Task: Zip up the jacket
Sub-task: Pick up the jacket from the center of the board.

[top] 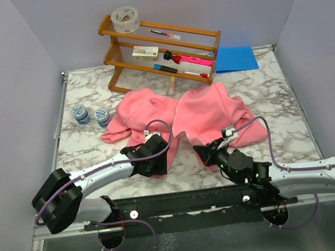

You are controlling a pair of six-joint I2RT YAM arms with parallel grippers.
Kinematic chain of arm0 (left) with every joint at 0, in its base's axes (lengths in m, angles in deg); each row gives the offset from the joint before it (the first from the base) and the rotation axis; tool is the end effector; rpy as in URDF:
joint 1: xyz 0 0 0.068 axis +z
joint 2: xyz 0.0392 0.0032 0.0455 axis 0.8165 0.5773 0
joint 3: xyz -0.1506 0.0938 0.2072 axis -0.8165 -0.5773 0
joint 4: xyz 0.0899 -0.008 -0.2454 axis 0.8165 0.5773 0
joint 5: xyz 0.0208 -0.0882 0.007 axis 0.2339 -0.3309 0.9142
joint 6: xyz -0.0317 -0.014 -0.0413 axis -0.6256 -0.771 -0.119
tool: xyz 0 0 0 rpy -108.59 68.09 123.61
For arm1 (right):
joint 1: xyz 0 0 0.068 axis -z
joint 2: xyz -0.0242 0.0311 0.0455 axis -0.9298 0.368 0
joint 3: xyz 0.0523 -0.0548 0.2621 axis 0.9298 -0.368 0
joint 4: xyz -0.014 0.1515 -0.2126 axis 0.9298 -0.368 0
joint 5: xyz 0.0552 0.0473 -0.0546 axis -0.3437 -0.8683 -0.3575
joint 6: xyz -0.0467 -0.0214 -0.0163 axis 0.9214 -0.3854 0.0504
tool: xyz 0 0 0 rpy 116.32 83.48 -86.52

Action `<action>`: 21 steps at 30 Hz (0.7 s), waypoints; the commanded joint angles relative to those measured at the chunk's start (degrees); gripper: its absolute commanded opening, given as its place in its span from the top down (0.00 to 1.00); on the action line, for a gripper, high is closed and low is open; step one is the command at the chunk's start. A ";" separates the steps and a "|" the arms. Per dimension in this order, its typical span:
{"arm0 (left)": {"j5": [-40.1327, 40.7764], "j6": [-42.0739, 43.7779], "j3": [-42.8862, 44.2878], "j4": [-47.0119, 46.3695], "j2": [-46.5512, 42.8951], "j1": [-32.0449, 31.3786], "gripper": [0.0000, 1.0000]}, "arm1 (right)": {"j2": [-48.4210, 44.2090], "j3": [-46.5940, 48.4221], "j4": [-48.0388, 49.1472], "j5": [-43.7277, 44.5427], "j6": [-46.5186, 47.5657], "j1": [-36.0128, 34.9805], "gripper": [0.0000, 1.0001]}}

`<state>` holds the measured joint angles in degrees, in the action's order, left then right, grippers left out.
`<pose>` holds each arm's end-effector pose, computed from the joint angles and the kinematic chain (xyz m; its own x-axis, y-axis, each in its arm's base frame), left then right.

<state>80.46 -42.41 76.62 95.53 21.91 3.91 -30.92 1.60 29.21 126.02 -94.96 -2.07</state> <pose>0.1464 -0.1725 0.1739 -0.9099 0.1014 -0.4023 0.1896 0.9641 -0.1859 0.0839 0.1693 0.2029 -0.3113 0.3451 -0.8854 -0.4215 0.7849 0.4541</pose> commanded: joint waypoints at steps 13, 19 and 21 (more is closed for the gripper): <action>3.96 -2.39 2.10 3.53 9.48 -5.73 0.43 | -1.41 -2.65 1.44 1.26 -1.83 0.08 1.00; 2.96 -2.75 1.61 3.07 10.02 -6.19 0.59 | -2.03 -3.18 1.15 2.01 -1.78 0.14 1.00; 2.21 -2.65 1.50 2.39 9.86 -6.21 0.65 | -2.08 -3.19 0.98 2.11 -1.83 0.09 1.00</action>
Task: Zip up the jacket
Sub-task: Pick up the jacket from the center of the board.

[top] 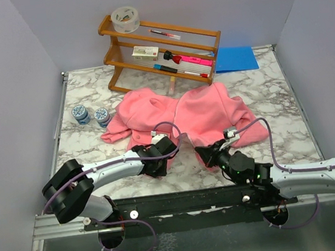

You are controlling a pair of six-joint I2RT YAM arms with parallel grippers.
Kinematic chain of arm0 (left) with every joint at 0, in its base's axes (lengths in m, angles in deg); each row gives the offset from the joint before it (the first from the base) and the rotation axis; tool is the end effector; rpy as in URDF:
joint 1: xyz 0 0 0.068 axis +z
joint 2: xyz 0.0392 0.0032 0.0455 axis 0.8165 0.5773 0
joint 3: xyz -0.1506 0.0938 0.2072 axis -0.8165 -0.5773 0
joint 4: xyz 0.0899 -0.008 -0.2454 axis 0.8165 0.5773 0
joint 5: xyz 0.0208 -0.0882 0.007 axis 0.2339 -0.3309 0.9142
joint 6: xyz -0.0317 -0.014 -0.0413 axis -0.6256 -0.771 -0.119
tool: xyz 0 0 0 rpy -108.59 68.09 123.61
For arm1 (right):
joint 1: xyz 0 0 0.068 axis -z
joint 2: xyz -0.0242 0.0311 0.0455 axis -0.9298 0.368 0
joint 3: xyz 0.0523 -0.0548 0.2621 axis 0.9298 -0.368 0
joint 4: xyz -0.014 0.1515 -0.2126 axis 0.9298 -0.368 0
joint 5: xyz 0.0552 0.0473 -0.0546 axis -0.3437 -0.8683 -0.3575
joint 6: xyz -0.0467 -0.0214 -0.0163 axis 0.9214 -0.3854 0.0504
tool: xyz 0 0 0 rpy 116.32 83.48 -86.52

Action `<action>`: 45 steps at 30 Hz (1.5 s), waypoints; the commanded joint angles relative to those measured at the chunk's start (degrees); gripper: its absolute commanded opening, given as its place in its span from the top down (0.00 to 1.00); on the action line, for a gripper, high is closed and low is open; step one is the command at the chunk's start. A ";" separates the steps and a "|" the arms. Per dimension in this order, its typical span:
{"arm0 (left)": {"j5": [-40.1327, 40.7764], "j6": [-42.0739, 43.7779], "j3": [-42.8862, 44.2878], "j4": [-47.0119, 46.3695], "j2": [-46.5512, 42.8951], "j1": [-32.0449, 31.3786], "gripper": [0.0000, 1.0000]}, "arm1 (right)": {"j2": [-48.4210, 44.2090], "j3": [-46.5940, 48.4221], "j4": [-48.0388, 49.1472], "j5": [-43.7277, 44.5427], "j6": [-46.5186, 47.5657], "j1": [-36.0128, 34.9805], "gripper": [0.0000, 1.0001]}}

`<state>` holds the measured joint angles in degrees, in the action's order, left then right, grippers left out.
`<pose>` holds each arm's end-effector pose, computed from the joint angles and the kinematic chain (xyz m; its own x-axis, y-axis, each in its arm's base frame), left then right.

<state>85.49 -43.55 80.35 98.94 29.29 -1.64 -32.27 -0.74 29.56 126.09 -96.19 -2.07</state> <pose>0.1394 -0.1958 0.1622 -0.9073 0.1976 -0.3711 0.2328 0.9711 -0.0521 0.0816 0.1628 0.1939 -0.3230 0.3530 -0.8781 -0.4121 0.7828 0.4662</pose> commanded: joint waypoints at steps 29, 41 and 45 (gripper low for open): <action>10.82 -9.46 -29.52 -51.52 -54.36 -0.40 1.00 | -10.83 -7.15 17.43 -4.01 -5.85 0.12 1.00; 2.63 3.73 -32.35 -88.63 -48.28 -0.40 1.00 | -4.65 -5.09 37.72 -23.76 3.89 0.12 1.00; -0.52 4.71 -31.61 -96.68 -43.91 -0.44 1.00 | -1.68 -1.91 40.11 -28.52 6.53 0.13 1.00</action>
<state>90.62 -42.24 46.83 17.92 -17.76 -1.75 -35.72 -6.51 61.71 105.43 -93.94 -1.99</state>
